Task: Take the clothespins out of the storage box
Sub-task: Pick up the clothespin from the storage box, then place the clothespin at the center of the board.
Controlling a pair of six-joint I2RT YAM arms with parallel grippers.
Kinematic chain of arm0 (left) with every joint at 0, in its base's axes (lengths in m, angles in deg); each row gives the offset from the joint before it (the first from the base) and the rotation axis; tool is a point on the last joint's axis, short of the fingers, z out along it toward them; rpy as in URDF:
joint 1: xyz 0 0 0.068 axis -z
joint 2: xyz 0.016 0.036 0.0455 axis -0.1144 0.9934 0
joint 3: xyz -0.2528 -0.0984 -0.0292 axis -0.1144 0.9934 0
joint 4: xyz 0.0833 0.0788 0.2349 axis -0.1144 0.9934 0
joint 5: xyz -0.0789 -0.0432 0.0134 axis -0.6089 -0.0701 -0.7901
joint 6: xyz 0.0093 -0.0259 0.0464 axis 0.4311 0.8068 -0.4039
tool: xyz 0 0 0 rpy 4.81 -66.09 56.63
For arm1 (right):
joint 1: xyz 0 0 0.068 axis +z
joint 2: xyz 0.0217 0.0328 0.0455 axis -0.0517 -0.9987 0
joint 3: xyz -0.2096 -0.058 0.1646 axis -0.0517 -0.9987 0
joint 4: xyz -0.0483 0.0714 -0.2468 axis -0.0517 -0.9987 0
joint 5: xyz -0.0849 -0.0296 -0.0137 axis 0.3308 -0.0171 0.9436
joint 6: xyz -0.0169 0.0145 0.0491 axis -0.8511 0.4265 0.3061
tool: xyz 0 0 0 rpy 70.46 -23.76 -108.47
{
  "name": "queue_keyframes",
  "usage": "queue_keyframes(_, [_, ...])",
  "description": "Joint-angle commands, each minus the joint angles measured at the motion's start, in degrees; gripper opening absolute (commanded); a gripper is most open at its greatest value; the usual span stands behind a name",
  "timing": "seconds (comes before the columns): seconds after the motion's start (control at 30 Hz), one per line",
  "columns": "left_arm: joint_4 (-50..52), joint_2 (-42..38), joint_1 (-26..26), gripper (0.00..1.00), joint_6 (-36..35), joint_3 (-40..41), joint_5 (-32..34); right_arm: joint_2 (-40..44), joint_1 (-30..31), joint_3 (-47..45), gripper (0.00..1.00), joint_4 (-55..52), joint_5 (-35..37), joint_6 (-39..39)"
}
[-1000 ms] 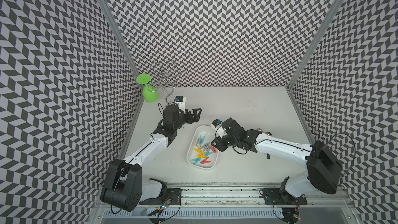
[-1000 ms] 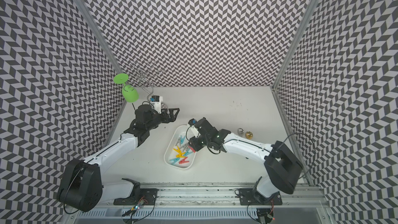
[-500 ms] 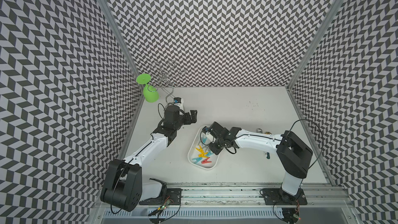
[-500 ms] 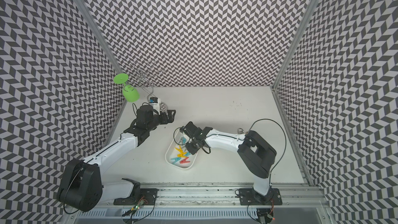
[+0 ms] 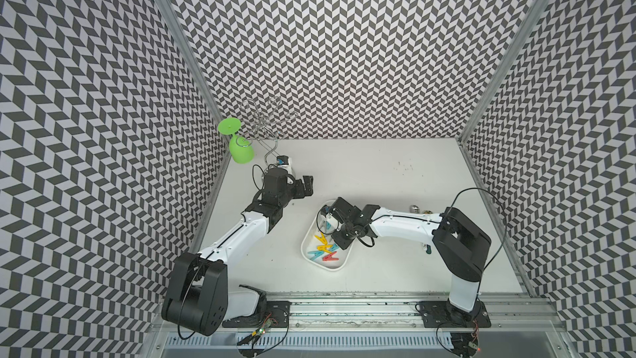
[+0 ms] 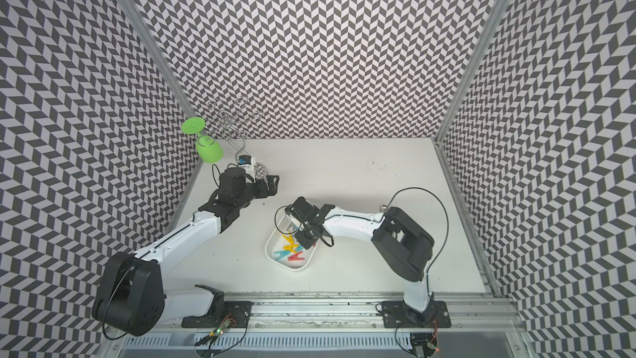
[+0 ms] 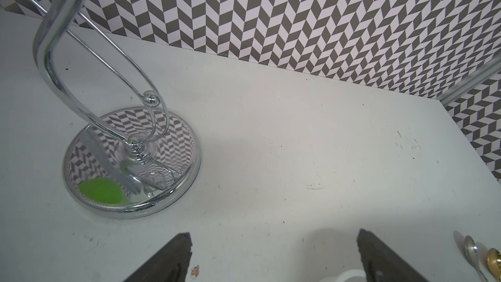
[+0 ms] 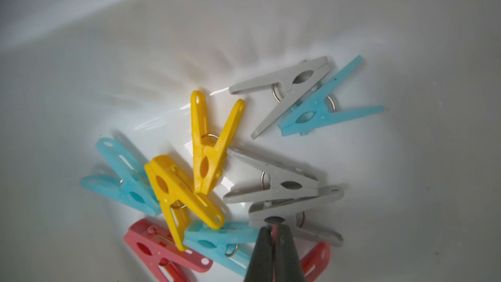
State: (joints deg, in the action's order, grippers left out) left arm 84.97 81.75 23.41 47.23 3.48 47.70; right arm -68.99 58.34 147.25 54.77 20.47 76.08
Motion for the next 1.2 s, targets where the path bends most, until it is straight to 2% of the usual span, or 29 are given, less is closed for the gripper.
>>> queue_keyframes(0.0, [0.51,0.15,-0.02,1.0,-0.55,-1.57,0.82,3.03,0.27,1.06,0.0,2.44,0.85,0.18])
queue_keyframes(0.2, [0.21,-0.15,0.01,1.0,-0.25,-1.39,0.25,9.01,-0.63,1.17,0.0,4.27,1.25,1.61])
queue_keyframes(0.33, [-0.05,-0.5,0.03,1.0,-0.11,-1.26,-0.76,13.29,-4.37,-0.07,0.0,5.48,3.9,5.57])
queue_keyframes(0.4, [-0.45,-0.62,0.03,0.99,-0.12,-1.11,-1.36,15.82,-7.78,-1.89,0.0,6.2,5.75,8.75])
queue_keyframes(0.57, [-0.74,-0.49,0.03,1.0,-0.14,-0.91,-1.6,18.86,-18.56,-6.68,0.0,6.59,5.28,16.57])
queue_keyframes(0.8, [-0.87,-0.03,0.03,1.0,-0.18,-0.91,-1.64,16.03,-26.13,-11.57,0.0,6.77,2.91,21.4])
queue_keyframes(1.17, [-0.9,-0.09,0.0,1.0,-0.14,-0.82,-1.82,13.35,-27.85,-14.76,0.05,8.32,3.64,21.3])
